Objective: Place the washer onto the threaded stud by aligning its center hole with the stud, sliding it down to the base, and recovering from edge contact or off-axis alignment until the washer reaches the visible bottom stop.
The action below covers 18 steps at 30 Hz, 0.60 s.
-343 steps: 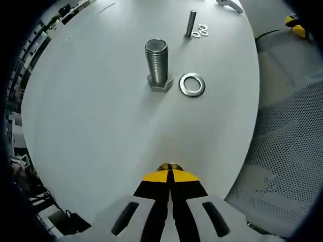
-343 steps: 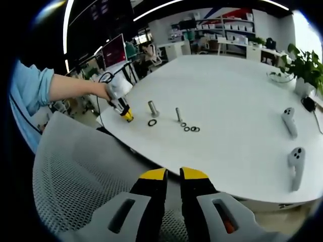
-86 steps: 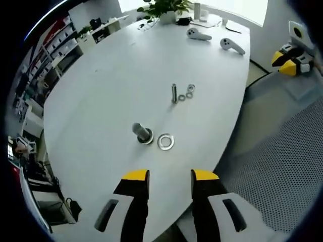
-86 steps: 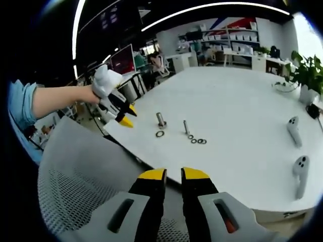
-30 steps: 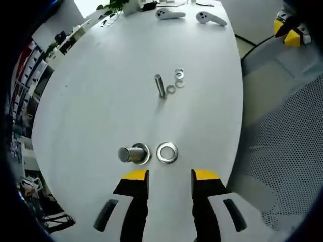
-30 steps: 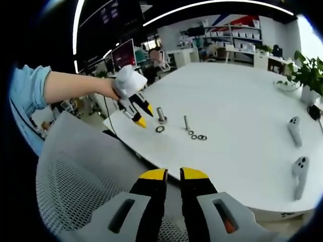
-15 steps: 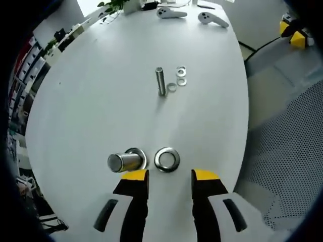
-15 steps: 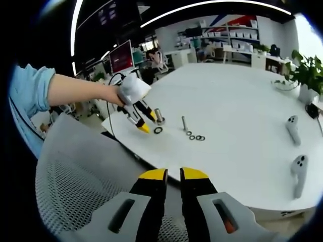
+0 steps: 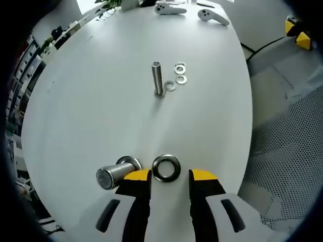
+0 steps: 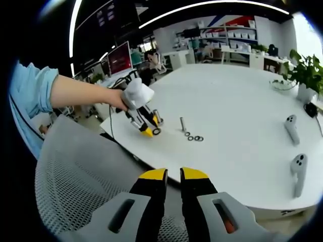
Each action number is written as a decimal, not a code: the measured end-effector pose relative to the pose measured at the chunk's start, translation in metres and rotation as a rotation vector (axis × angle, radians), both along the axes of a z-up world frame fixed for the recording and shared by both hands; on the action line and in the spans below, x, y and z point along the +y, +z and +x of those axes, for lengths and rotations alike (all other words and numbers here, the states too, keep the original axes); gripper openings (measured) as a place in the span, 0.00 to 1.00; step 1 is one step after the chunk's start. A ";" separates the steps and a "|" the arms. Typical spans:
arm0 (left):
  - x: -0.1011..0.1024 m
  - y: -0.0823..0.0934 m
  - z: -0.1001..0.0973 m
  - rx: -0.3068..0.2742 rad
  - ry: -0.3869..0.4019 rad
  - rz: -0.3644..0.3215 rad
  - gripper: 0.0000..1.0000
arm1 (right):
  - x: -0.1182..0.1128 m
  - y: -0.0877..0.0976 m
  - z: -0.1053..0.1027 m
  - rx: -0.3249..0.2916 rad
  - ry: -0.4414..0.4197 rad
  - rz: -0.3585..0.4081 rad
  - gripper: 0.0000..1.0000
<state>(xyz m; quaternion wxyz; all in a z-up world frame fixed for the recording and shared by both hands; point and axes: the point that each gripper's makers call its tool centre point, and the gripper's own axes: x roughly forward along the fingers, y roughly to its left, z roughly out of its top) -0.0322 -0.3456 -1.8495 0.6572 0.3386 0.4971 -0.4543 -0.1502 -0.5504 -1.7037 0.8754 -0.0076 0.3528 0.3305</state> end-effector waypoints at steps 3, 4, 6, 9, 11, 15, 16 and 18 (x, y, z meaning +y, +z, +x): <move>-0.001 -0.003 -0.001 -0.004 -0.018 0.011 0.30 | 0.000 0.000 0.000 0.000 -0.001 -0.002 0.13; -0.002 -0.004 0.001 -0.016 -0.040 0.018 0.29 | 0.000 0.000 0.000 0.001 -0.001 -0.002 0.13; -0.003 -0.003 -0.002 -0.008 -0.039 0.019 0.28 | 0.000 0.000 0.000 0.000 -0.001 -0.002 0.13; -0.002 -0.003 -0.001 -0.006 -0.046 0.024 0.28 | 0.000 0.000 0.000 0.000 -0.001 -0.003 0.13; -0.003 -0.002 0.000 0.000 -0.043 0.029 0.28 | 0.000 0.000 0.000 0.001 -0.002 -0.003 0.13; -0.002 -0.002 0.001 0.001 -0.043 0.040 0.23 | 0.000 -0.001 0.000 0.004 -0.001 -0.005 0.13; -0.002 -0.002 0.003 -0.002 -0.041 0.043 0.21 | 0.000 -0.001 0.000 0.005 0.000 -0.006 0.13; -0.003 0.000 0.002 0.004 -0.037 0.045 0.21 | -0.001 -0.001 0.000 0.007 0.000 -0.008 0.13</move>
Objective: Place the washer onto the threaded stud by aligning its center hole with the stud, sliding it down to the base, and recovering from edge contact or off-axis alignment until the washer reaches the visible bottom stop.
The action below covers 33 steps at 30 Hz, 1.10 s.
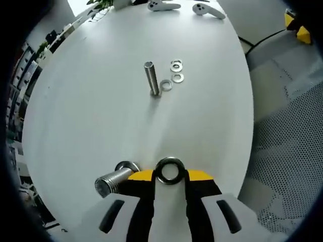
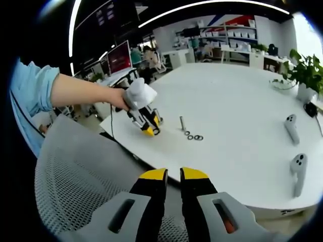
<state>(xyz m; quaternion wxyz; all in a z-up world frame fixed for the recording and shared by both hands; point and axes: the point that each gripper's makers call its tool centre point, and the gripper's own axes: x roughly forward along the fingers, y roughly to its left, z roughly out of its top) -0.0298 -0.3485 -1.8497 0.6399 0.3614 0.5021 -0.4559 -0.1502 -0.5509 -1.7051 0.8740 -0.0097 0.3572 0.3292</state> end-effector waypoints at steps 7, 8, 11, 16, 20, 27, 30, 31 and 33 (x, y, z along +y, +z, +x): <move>0.000 0.000 -0.002 -0.005 -0.017 0.025 0.20 | 0.000 0.001 0.000 -0.004 -0.003 0.006 0.13; 0.000 0.000 -0.002 -0.005 -0.012 0.029 0.20 | 0.000 0.001 0.000 -0.004 -0.004 0.006 0.13; -0.001 0.000 -0.002 0.004 -0.003 0.052 0.20 | 0.000 0.000 -0.001 0.005 -0.006 0.003 0.13; -0.002 -0.002 -0.003 0.012 -0.006 0.106 0.20 | 0.000 -0.002 -0.002 0.015 0.006 -0.005 0.13; 0.000 -0.003 -0.002 0.017 0.007 0.109 0.20 | 0.000 -0.002 -0.002 0.017 0.004 -0.004 0.13; 0.000 -0.003 -0.004 -0.002 0.041 0.111 0.20 | 0.000 -0.003 -0.003 0.022 0.012 -0.007 0.13; 0.000 -0.003 -0.003 0.000 0.055 0.116 0.21 | 0.000 -0.003 -0.003 0.022 0.015 -0.007 0.13; 0.000 -0.003 -0.003 0.000 0.054 0.119 0.21 | 0.001 -0.003 -0.003 0.022 0.015 -0.007 0.13; 0.000 -0.004 -0.003 0.001 0.057 0.128 0.21 | 0.001 -0.002 -0.003 0.021 0.014 -0.007 0.13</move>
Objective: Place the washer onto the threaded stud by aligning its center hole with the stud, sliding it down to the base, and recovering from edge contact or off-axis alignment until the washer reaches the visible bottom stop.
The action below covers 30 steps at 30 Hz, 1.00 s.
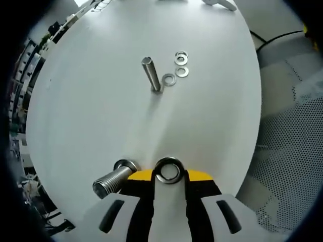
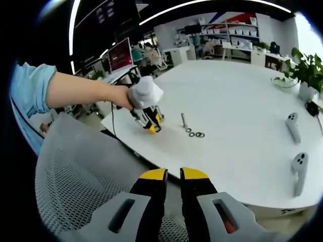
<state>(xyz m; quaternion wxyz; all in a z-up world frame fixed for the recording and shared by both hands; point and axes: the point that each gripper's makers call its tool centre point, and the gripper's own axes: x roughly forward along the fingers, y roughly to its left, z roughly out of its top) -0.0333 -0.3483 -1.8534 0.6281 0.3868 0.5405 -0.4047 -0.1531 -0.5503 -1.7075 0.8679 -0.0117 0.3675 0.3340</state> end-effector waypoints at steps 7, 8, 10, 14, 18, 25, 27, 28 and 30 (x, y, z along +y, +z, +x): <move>-0.002 0.000 0.000 0.010 -0.028 0.057 0.21 | 0.001 0.000 0.000 -0.002 0.003 0.002 0.13; -0.002 0.000 0.000 0.010 -0.031 0.064 0.20 | 0.001 0.000 0.000 -0.001 0.004 0.002 0.13; -0.002 0.000 -0.001 0.007 -0.025 0.075 0.20 | 0.001 0.000 -0.001 0.001 0.012 0.000 0.13; 0.000 0.000 0.000 0.004 -0.026 0.067 0.20 | 0.002 0.000 -0.001 0.000 0.014 0.002 0.13; 0.002 0.001 0.001 0.003 0.049 0.020 0.20 | 0.002 0.000 0.000 -0.001 0.013 0.003 0.13; 0.009 0.002 -0.003 0.012 0.108 -0.017 0.20 | 0.002 0.002 0.000 -0.009 0.014 0.009 0.13; 0.010 0.002 -0.004 0.007 0.085 -0.007 0.20 | 0.002 0.002 0.000 -0.011 0.009 0.011 0.13; 0.010 0.003 -0.004 0.008 0.080 -0.008 0.20 | 0.002 0.002 0.000 -0.011 0.008 0.011 0.13; 0.009 0.003 -0.003 0.005 0.077 -0.013 0.20 | 0.002 0.002 0.000 -0.012 0.007 0.012 0.13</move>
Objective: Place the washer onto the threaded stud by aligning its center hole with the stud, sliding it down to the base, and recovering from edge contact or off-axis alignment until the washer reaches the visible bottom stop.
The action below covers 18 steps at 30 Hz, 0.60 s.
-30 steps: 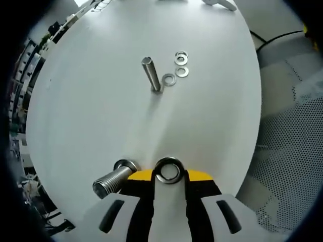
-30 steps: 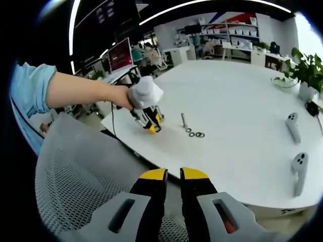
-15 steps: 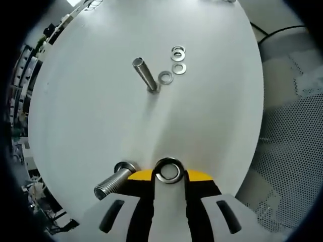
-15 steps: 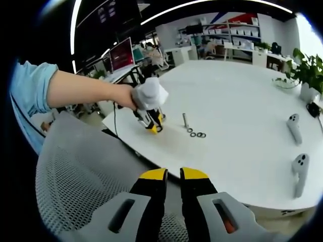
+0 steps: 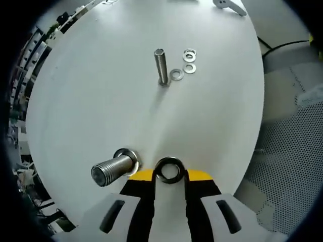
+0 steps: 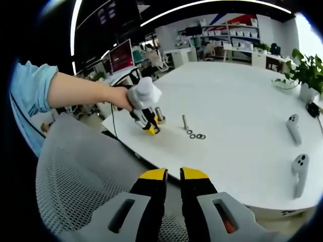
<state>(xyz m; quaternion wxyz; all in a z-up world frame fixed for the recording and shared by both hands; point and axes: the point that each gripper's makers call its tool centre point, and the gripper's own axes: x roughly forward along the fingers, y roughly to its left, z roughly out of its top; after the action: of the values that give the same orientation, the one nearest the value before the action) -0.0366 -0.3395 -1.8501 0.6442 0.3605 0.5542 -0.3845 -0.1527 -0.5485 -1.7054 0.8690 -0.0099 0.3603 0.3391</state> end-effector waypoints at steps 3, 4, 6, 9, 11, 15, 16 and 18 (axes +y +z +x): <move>-0.002 0.003 0.004 -0.009 0.008 -0.013 0.20 | 0.000 0.000 0.000 0.001 -0.001 0.000 0.13; -0.002 0.004 0.005 -0.008 0.011 -0.019 0.20 | 0.000 0.000 0.000 0.001 -0.003 0.000 0.13; -0.004 0.008 0.005 -0.008 0.012 -0.030 0.20 | 0.000 0.000 0.000 0.001 -0.004 0.000 0.13; -0.003 0.015 0.005 -0.013 -0.011 -0.025 0.20 | -0.001 0.000 0.000 -0.003 -0.008 0.003 0.13; -0.003 0.022 0.005 -0.017 -0.015 -0.029 0.20 | -0.001 0.002 0.002 -0.010 -0.017 0.007 0.13; -0.001 0.033 0.006 -0.034 -0.019 -0.034 0.20 | -0.001 0.002 0.002 -0.012 -0.015 0.007 0.13; -0.001 0.038 0.006 -0.038 -0.031 -0.036 0.20 | -0.001 0.002 0.002 -0.012 -0.015 0.007 0.13; 0.002 0.044 0.006 -0.041 -0.043 -0.029 0.20 | -0.001 0.002 0.002 -0.013 -0.017 0.008 0.13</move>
<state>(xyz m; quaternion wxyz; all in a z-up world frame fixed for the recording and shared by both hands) -0.0310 -0.3372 -1.8058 0.6522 0.3705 0.5275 -0.3988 -0.1507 -0.5494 -1.7035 0.8742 -0.0052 0.3534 0.3330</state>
